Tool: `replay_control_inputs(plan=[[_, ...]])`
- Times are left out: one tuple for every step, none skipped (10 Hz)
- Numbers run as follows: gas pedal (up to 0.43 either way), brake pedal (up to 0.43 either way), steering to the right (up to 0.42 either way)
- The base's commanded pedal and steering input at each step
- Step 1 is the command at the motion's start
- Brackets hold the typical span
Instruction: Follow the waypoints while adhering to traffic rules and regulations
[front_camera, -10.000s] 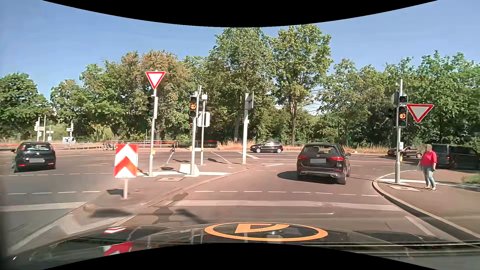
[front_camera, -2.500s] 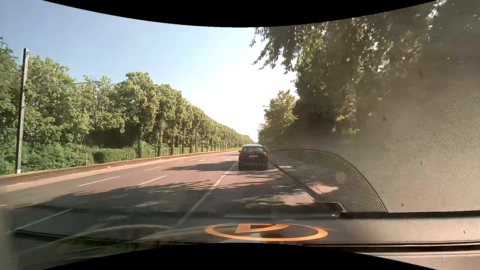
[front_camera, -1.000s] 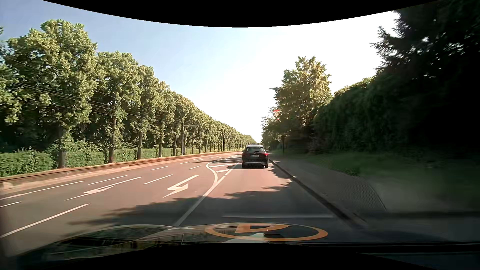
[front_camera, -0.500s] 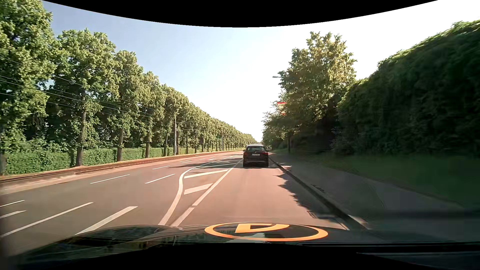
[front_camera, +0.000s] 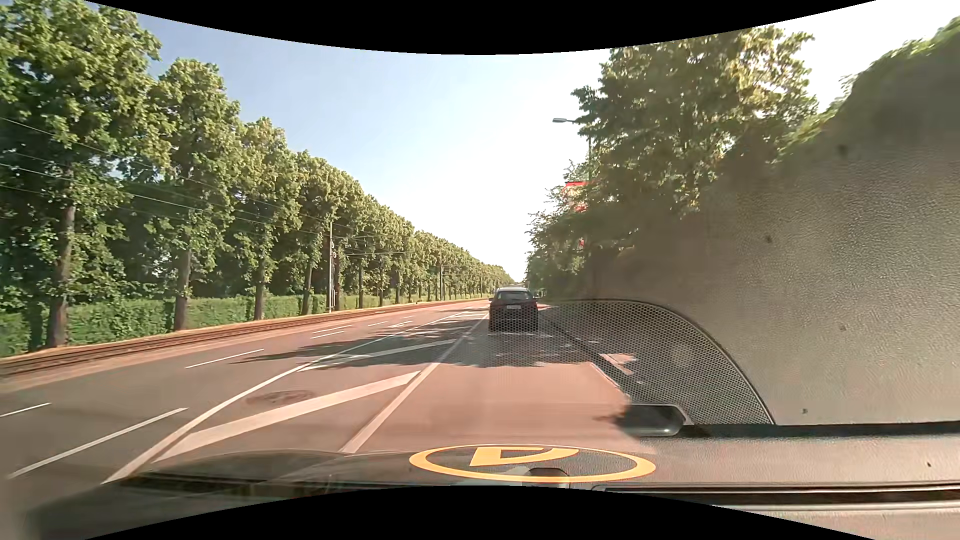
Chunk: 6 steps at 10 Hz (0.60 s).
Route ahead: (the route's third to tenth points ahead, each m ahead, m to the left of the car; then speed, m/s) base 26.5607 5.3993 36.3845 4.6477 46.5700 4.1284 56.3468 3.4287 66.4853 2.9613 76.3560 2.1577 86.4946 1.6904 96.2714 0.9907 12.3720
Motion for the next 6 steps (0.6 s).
replay_control_inputs(plan=[[0.228,0.000,-0.001],[0.228,0.000,-0.001],[0.240,0.000,-0.001],[0.248,0.000,-0.001],[0.248,0.000,-0.001],[0.260,0.000,-0.001]])
